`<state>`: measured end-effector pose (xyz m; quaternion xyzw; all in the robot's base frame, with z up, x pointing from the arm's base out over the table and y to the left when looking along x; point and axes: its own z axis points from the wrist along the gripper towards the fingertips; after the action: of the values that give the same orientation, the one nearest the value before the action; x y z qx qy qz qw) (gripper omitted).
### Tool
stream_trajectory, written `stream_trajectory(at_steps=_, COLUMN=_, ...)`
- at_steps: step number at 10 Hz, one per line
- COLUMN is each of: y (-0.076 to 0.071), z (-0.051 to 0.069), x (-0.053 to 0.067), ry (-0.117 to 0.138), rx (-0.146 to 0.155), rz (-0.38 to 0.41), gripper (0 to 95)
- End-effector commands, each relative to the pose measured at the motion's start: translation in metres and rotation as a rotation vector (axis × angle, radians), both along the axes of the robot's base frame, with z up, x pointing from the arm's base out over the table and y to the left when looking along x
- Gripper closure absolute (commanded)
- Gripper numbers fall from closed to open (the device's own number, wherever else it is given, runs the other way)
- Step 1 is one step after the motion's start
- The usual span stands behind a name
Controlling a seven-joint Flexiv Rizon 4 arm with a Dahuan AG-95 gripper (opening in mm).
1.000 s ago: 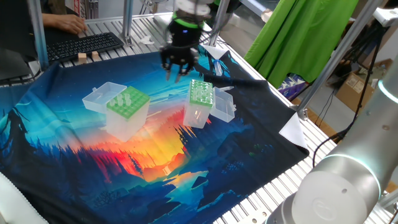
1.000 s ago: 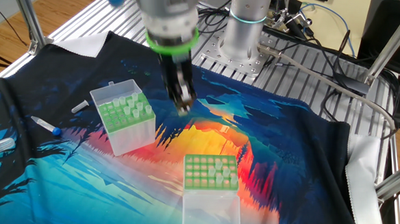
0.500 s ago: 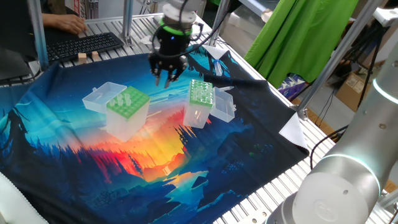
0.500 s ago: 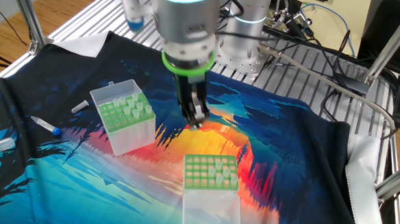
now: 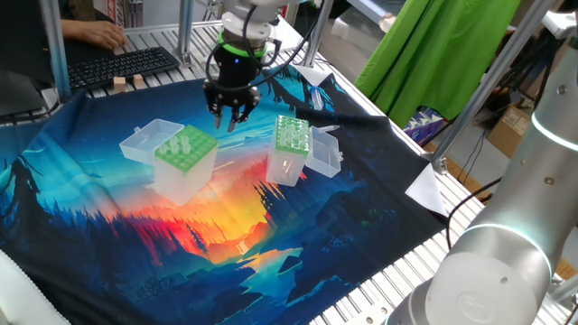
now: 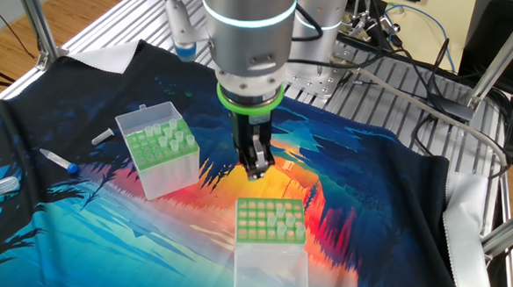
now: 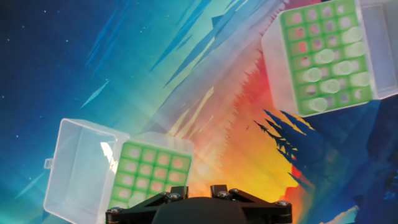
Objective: Transfer all large pipette tips from one holder to another
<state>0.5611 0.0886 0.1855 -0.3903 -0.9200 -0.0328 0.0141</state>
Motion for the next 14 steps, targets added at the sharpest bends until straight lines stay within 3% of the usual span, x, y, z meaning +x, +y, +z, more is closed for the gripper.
stream_trajectory(at_steps=1, y=0.0, z=0.0001, x=0.0002, ry=-0.001, rx=0.002, rz=0.017, gripper=95.0)
stream_trajectory(at_steps=2, y=-0.0001, z=0.0003, x=0.0001, ry=-0.002, rx=-0.001, rz=0.027, gripper=95.0)
stream_trajectory(at_steps=4, y=-0.0001, z=0.0003, x=0.0001, ry=-0.008, rx=-0.04, rz=0.051, gripper=95.0)
stream_trajectory(at_steps=14, y=-0.0001, z=0.0003, x=0.0001, ry=-0.003, rx=-0.037, rz=0.185, gripper=95.0)
